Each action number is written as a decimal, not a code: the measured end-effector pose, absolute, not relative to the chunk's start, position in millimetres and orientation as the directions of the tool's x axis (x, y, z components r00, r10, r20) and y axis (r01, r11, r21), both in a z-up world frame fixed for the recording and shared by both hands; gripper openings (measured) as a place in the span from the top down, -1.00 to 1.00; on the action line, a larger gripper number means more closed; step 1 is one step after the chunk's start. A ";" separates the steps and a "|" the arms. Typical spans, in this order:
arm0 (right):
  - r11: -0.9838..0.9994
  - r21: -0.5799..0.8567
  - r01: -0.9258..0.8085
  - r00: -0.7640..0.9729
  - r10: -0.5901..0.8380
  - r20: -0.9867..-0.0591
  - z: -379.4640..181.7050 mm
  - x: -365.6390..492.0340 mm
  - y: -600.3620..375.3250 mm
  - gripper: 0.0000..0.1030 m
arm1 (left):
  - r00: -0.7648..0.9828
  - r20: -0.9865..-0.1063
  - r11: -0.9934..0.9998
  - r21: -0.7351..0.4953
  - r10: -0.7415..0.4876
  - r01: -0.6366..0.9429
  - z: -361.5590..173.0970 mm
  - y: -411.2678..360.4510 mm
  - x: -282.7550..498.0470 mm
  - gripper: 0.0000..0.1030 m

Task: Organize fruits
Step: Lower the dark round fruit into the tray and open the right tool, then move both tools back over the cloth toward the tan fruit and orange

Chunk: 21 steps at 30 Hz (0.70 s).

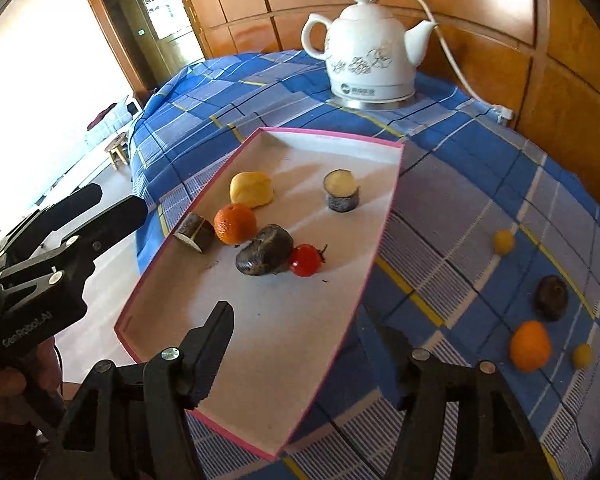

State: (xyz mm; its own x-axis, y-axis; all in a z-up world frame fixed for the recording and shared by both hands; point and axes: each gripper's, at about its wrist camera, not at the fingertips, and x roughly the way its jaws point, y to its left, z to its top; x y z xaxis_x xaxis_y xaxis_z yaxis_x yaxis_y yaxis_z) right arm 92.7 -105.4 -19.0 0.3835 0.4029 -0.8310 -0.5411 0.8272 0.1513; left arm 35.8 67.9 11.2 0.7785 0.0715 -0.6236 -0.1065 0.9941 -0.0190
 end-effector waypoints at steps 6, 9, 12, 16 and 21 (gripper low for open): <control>0.840 0.108 -0.532 0.414 0.370 -0.832 -16.5 84.4 -119.6 -0.26 | 0.781 -0.622 0.997 -0.010 0.053 -0.075 12.7 56.6 33.6 -0.55; 0.845 0.094 -0.526 0.427 0.358 -0.830 -14.4 82.2 -127.1 -0.26 | 0.782 -0.622 0.998 -0.003 0.044 -0.058 13.3 51.3 32.2 -0.55; 0.854 0.077 -0.514 0.446 0.343 -0.827 -11.4 81.3 -135.3 -0.26 | 0.782 -0.623 0.999 0.004 0.038 -0.045 13.5 45.8 32.0 -0.55; 0.867 0.047 -0.497 0.475 0.317 -0.821 -5.2 81.1 -148.6 -0.26 | 0.782 -0.622 0.999 0.014 0.033 -0.031 13.6 40.7 30.7 -0.55; 0.884 0.018 -0.468 0.505 0.284 -0.815 1.6 83.6 -168.9 -0.26 | 0.780 -0.625 1.000 0.022 0.028 -0.018 13.1 35.6 29.9 -0.55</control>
